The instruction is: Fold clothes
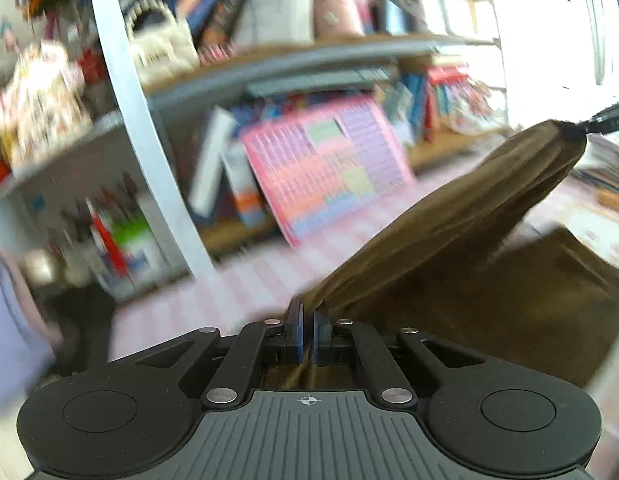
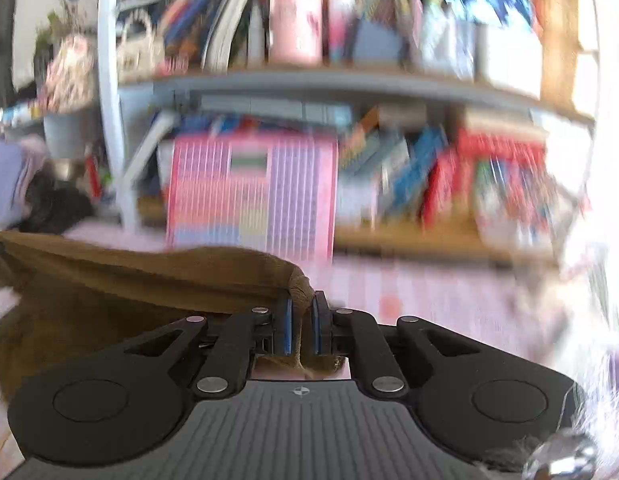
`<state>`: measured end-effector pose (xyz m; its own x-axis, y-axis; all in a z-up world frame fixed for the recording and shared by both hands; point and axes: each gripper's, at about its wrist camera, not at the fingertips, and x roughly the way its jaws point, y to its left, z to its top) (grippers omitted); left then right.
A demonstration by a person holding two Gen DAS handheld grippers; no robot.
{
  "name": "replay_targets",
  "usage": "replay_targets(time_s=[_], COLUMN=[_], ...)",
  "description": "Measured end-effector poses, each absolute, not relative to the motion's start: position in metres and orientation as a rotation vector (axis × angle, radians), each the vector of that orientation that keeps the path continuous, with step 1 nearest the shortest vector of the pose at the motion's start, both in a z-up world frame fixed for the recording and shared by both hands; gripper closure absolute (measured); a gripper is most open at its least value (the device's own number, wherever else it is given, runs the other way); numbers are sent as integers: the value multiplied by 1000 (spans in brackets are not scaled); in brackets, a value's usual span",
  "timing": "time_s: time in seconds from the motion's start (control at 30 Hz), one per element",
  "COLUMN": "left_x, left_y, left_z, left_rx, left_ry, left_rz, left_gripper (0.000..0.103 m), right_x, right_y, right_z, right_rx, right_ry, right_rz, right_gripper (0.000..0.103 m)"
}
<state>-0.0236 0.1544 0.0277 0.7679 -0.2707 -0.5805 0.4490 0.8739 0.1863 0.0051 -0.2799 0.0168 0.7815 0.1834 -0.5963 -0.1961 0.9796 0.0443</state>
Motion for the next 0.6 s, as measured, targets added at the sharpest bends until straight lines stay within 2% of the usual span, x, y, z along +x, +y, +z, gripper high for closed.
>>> replay_targets(time_s=[0.17,0.3,0.33,0.37,0.43,0.5,0.6], left_x=[-49,-62,-65,-68,-75,-82,-89], left_y=[161,168,172,176,186,195,210], left_z=[-16,-19,-17,-14,-12,-11,-13], left_rx=[188,146,126,107,61,4,-164], left_ry=[738,764,761,758,757,757,771], left_rz=[-369,-354,-355,-357,-345,-323,-269], left_gripper=[90,85,83,82,82,81,81], right_x=[-84,-111,-117,-122,-131,-139,-150], right_y=[-282,-276,-274,-275,-277,-278,-279], right_z=[-34,-59,-65,-63,-58,-54,-48], right_rx=[48,96,109,127,155,188,289], right_ry=[827,906,924,920,909,904,903], right_rz=[138,47,24,6,-22,-38,-45], right_gripper=[93,90,83,73,66,65,59])
